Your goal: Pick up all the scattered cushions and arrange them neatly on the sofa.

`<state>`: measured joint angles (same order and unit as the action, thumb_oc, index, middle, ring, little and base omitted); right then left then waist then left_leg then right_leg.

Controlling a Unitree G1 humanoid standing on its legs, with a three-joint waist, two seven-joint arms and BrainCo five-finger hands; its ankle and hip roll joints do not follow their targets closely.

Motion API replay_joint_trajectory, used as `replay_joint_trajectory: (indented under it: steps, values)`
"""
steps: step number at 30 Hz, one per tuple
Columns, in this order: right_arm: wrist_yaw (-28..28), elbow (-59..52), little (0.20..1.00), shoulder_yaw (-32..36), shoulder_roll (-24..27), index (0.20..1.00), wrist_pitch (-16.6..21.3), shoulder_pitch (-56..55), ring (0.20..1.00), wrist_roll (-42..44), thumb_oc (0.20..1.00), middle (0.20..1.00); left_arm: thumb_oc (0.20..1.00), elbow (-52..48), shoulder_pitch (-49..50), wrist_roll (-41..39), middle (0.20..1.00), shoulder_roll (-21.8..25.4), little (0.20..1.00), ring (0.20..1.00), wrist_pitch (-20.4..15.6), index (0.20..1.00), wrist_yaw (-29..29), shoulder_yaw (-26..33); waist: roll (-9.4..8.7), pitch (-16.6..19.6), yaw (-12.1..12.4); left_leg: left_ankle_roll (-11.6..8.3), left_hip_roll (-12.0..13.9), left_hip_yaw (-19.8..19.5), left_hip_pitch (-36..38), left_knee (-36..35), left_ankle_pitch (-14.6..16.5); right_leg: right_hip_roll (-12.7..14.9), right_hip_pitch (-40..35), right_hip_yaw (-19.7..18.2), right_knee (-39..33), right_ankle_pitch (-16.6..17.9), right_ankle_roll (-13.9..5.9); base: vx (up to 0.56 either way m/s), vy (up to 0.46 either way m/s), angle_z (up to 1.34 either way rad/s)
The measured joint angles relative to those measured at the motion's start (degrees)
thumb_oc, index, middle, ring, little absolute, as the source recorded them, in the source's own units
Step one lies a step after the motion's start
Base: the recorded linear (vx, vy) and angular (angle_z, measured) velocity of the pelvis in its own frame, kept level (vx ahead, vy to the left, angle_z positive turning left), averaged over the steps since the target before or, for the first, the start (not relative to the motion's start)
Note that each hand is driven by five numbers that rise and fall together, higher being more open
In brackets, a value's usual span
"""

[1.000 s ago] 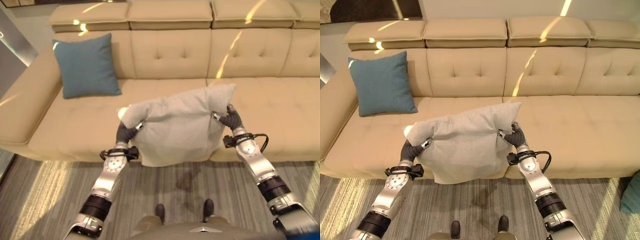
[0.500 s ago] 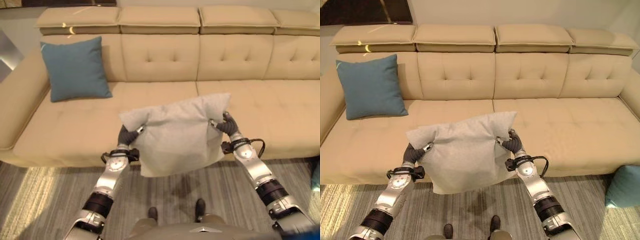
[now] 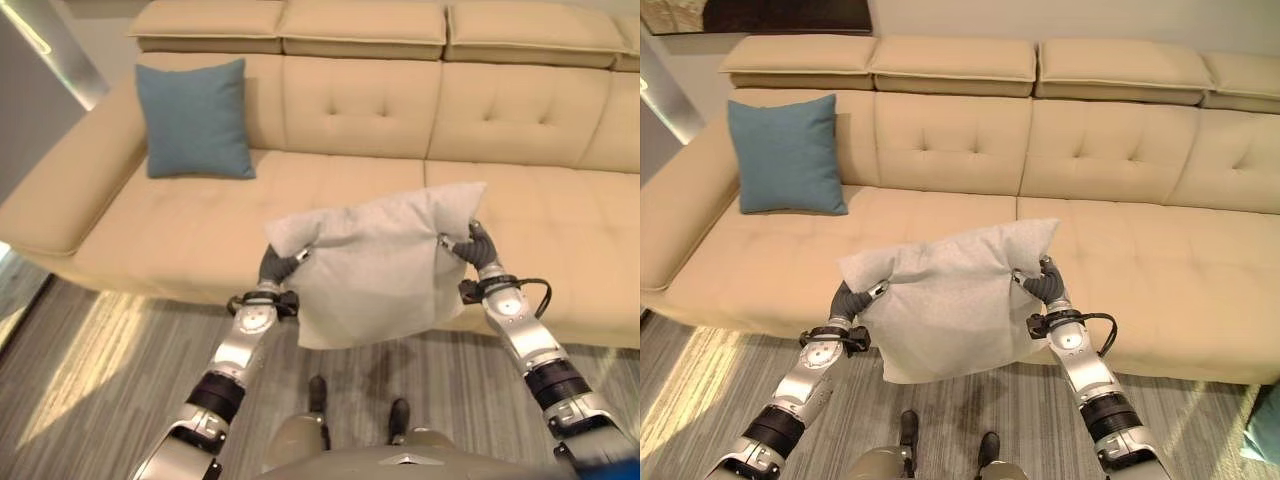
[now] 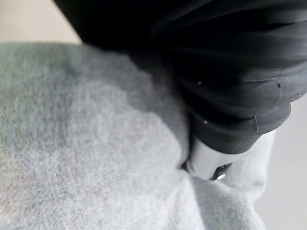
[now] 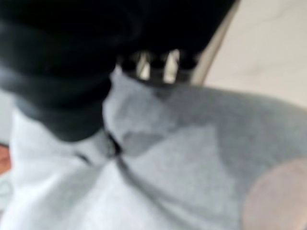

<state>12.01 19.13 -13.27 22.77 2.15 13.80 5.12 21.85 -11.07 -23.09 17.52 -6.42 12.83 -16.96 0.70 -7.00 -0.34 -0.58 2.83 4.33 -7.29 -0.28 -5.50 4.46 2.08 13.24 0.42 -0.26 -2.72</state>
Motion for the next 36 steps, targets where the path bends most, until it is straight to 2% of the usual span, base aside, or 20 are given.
replay_joint_trajectory:
  steps: [5, 10, 13, 14, 17, 18, 19, 20, 21, 22, 25, 26, 28, 30, 31, 32, 33, 34, 35, 36]
  values:
    - [-0.71, -0.31, 0.200, -0.61, -0.33, 0.200, -0.08, -0.35, 0.200, -0.35, 0.200, 0.200, 0.200, -1.48, 0.20, 0.06, 0.200, 1.88, 0.200, 0.200, 0.96, 0.200, -1.22, 0.62, -1.03, -0.07, 0.45, 2.42, -4.01, 3.10, 2.01, 0.18, 1.87, 4.97, 2.80, -3.24, 7.18, -2.67, -2.88, 0.08, 0.181, -0.21]
    - [-1.90, -0.34, 0.200, -1.96, -2.68, 0.200, -0.06, 0.17, 0.200, -0.75, 0.200, 0.200, 0.200, -2.58, 0.20, 0.12, 0.200, 3.62, 0.200, 0.200, 0.99, 0.200, -1.15, 3.79, -2.03, -0.91, 1.81, 3.87, -4.54, 4.32, 4.79, -0.20, 3.92, 6.02, 8.04, -4.57, 18.58, -6.00, -4.09, 0.15, 0.101, -0.20]
    - [-2.39, -0.35, 0.200, -3.07, -2.55, 0.200, -0.07, 1.24, 0.200, -0.75, 0.200, 0.200, 0.200, -2.60, 0.07, 0.12, 0.200, 4.54, 0.200, 0.200, 0.95, 0.200, -1.11, 4.86, -3.24, -1.41, 1.37, 3.94, -4.52, 4.44, 6.27, -1.57, 4.82, 4.53, 11.82, -4.31, 16.21, -5.19, -4.18, 0.20, 0.018, -0.03]
    - [-2.33, -0.32, 0.200, -2.94, -2.27, 0.200, -0.07, 1.37, 0.200, -0.75, 0.200, 0.200, 0.200, -2.58, 0.16, 0.14, 0.200, 4.14, 0.200, 0.200, 0.95, 0.200, -1.16, 4.54, -3.74, -1.42, 0.54, 3.56, -4.94, 3.97, 6.73, -1.75, 5.33, 3.86, 12.27, -4.23, 12.36, -1.20, -3.77, 0.41, -0.013, -0.05]
    - [-2.26, -0.27, 0.200, -3.06, -1.48, 0.200, -0.11, 3.27, 0.200, -0.73, 0.200, 0.200, 0.200, -2.39, -0.43, 0.12, 0.200, 2.99, 0.200, 0.200, 0.94, 0.200, -0.91, 5.07, -1.81, -2.89, 0.12, 3.50, -2.07, 1.41, 6.09, -1.40, 6.30, -0.22, 16.32, -6.80, 13.41, 0.05, -4.20, 0.37, -0.066, 0.03]
    - [-2.16, -0.26, 0.200, -2.89, -1.18, 0.200, -0.36, 3.03, 0.200, -0.73, 0.200, 0.200, 0.200, -2.39, -0.62, 0.14, 0.200, 3.34, 0.200, 0.200, 0.95, 0.200, -0.96, 4.49, -2.42, -2.67, -1.50, 2.29, -2.02, -0.36, 6.37, -1.70, 6.52, -0.45, 15.81, -7.78, 9.50, 1.19, -5.31, 0.32, -0.081, 0.62]
    - [-2.14, -0.27, 0.200, -2.42, -1.17, 0.200, -0.43, 2.59, 0.200, -0.73, 0.200, 0.200, 0.200, -2.39, -0.55, 0.14, 0.200, 3.51, 0.200, 0.200, 0.96, 0.200, -1.02, 4.02, -3.21, -2.50, -2.28, 1.23, -2.70, -1.41, 7.00, -1.68, 6.54, 0.22, 14.61, -8.09, 6.87, 2.55, -4.72, 0.34, -0.115, 0.78]
    - [-1.99, -0.19, 0.200, -1.43, -0.20, 0.200, -0.50, 1.83, 0.200, -0.73, 0.200, 0.200, 0.200, -2.52, 0.08, 0.14, 0.200, 1.43, 0.200, 0.200, 0.98, 0.200, -1.05, 3.40, -1.91, -2.48, -2.32, 0.68, -1.40, -2.90, 8.38, -2.18, 6.97, -0.86, 12.14, -6.87, 5.40, 4.05, -0.43, 0.34, -0.141, 0.51]
    - [-1.89, -0.16, 0.200, -1.39, 0.87, 0.200, -0.53, 1.73, 0.200, -0.73, 0.200, 0.200, 0.200, -2.60, 0.58, 0.14, 0.200, 0.16, 0.200, 0.200, 0.98, 0.200, -1.16, 3.27, -0.73, -2.18, -2.21, 0.09, -0.02, -3.52, 8.65, -2.27, 6.95, -2.02, 11.42, -6.08, 5.19, 3.24, 0.47, 0.24, -0.113, 0.32]
    - [-1.87, -0.17, 0.200, -1.29, 1.51, 0.200, -0.53, 1.77, 0.200, -0.73, 0.200, 0.200, 0.200, -2.60, 0.57, 0.15, 0.200, -0.41, 0.200, 0.200, 0.98, 0.200, -1.25, 3.26, -0.60, -2.16, -2.21, -0.64, 0.52, -3.79, 8.58, -1.55, 6.86, -2.52, 10.89, -4.74, 5.19, 3.04, 1.77, 0.29, -0.173, 0.22]
    - [-1.84, -0.21, 0.200, 0.01, 2.45, 0.200, -0.53, 1.18, 0.200, -0.74, 0.200, 0.200, 0.200, -2.17, -0.12, 0.13, 0.200, -1.46, 0.200, 0.200, 1.02, 0.200, -1.39, 2.04, -1.34, -2.25, -3.79, -3.87, 1.75, -5.01, 5.58, 5.77, 6.30, -2.57, 8.42, -0.82, 5.41, 1.48, 3.76, 0.20, -0.154, 0.58]
    - [-1.67, -0.21, 0.200, 0.27, 2.61, 0.200, -0.55, 1.17, 0.200, -0.73, 0.200, 0.200, 0.200, -2.17, -0.17, 0.09, 0.200, -1.46, 0.200, 0.200, 1.03, 0.200, -1.47, 1.45, -1.93, -2.24, -3.73, -3.92, 1.31, -4.81, 3.91, 10.35, 6.20, -2.41, 7.61, -0.89, 5.50, 0.76, 3.47, 0.08, -0.060, 0.48]
    - [-1.67, -0.24, 0.200, 0.25, 2.58, 0.200, -0.52, 1.49, 0.200, -0.72, 0.200, 0.200, 0.200, -2.15, -0.16, 0.05, 0.200, -1.14, 0.200, 0.200, 1.03, 0.200, -1.49, 1.21, -3.11, -2.36, -3.03, -3.95, 1.28, -4.49, 0.70, 20.02, 6.58, -2.44, 5.08, -0.99, 4.66, -0.43, 4.61, 0.08, -0.021, 0.09]
    - [-1.55, -0.76, 0.200, 0.31, 2.52, 0.200, -0.48, 1.46, 0.200, -0.66, 0.200, 0.200, 0.200, -2.27, -0.32, 0.00, 0.200, -0.90, 0.200, 0.200, 1.01, 0.200, -1.51, 1.29, -3.75, -2.02, -2.75, -3.91, 2.03, -4.05, -2.22, 24.48, 7.39, -3.04, 3.21, -0.43, 3.09, -1.53, 5.18, 0.16, 0.030, 0.08]
    - [-1.53, -1.09, 0.200, 0.81, 2.49, 0.200, -0.48, 1.46, 0.200, -0.57, 0.200, 0.200, 0.200, -2.50, -0.98, 0.00, 0.200, -0.77, 0.200, 0.200, 0.99, 0.200, -1.57, 1.32, -3.69, -1.67, -2.63, -3.57, 2.40, -2.41, -3.97, 22.65, 7.84, -3.42, 2.92, -0.27, 1.82, -1.46, 5.09, 0.17, 0.077, 0.13]
    - [-1.53, -1.10, 0.200, 1.09, 2.49, 0.200, -0.50, 1.44, 0.200, -0.30, 0.200, 0.200, 0.200, -2.50, -1.43, 0.01, 0.200, -0.77, 0.200, 0.200, 1.00, 0.200, -1.59, 1.28, -4.64, -2.13, -2.42, -3.61, 2.20, -1.39, -4.00, 16.49, 7.79, -3.60, 2.24, 0.04, 0.95, -0.96, 5.02, 0.21, 0.155, 0.14]
    - [-1.55, -1.10, 0.200, 1.13, 2.45, 0.200, -0.50, 1.19, 0.200, -0.26, 0.200, 0.200, 0.200, -2.49, -1.40, 0.02, 0.200, -0.76, 0.200, 0.200, 1.04, 0.200, -1.60, 1.18, -4.91, -2.18, -2.45, -3.79, 2.29, -1.72, -3.74, 10.75, 7.27, -4.24, 1.45, 0.37, 0.18, -0.52, 5.61, 0.21, 0.175, 0.10]
    - [-1.14, -0.81, 0.200, 1.08, 1.52, 0.200, -0.50, 1.21, 0.200, -0.22, 0.200, 0.200, 0.200, -2.48, -1.66, 0.05, 0.200, -0.69, 0.200, 0.200, 1.09, 0.200, -1.76, 0.92, -4.90, -2.12, -1.86, -4.79, 1.32, -2.31, -5.82, 5.38, 6.51, -5.39, 0.26, -0.44, -1.86, -1.02, 5.00, 0.29, 0.263, -0.06]
    - [-0.83, 0.26, 0.200, 1.40, 1.33, 0.200, -0.50, 1.99, 0.200, -0.23, 0.200, 0.200, 0.200, -1.89, -1.69, 0.03, 0.200, -0.64, 0.200, 0.200, 1.09, 0.200, -1.74, 0.91, -4.93, -2.24, -1.18, -4.43, 0.08, -4.09, -7.78, -0.02, 4.65, -5.79, -0.34, -0.51, -2.47, -1.04, 4.80, 0.26, 0.242, -0.20]
    - [-0.78, 0.87, 0.200, 1.32, 0.51, 0.200, -0.53, 1.63, 0.200, -0.24, 0.200, 0.200, 0.200, -1.13, -1.54, 0.02, 0.200, -0.44, 0.200, 0.200, 1.16, 0.200, -1.75, 0.86, -4.95, -2.23, -0.68, -3.97, 0.16, -3.68, -7.26, -0.39, 4.13, -6.14, -1.64, -0.89, -2.93, -1.24, 4.49, 0.33, 0.357, -0.34]
